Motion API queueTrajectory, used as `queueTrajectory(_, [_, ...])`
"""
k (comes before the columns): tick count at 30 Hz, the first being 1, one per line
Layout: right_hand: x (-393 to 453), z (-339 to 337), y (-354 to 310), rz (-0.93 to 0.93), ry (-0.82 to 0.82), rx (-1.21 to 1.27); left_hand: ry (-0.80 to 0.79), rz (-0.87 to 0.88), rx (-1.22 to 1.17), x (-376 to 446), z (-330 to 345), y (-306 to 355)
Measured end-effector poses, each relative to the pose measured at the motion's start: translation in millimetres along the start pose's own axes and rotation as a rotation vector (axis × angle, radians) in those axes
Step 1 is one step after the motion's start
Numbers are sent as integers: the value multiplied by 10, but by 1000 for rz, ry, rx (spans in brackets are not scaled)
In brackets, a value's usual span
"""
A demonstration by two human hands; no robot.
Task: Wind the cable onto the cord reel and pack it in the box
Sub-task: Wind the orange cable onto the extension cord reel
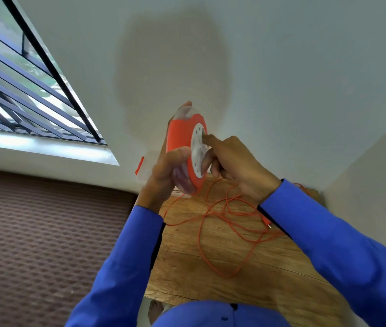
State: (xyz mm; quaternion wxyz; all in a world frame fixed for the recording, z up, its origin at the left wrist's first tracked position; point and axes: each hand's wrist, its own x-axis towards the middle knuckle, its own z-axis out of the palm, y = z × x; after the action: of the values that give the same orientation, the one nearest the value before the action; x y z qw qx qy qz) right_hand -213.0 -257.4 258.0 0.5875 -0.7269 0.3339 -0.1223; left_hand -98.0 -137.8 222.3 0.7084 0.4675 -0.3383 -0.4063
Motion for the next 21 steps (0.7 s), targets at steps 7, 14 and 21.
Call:
queueTrajectory(7, [-196, -14, 63, -628, 230, -422, -4, 121, -161, -36, 40, 56])
queueTrajectory(14, [-228, -172, 186, -825, -61, -913, -35, 73, -294, -53, -82, -25])
queueTrajectory(21, [-146, -59, 169, -667, 115, -517, -53, 97, -183, -66, -7, -35])
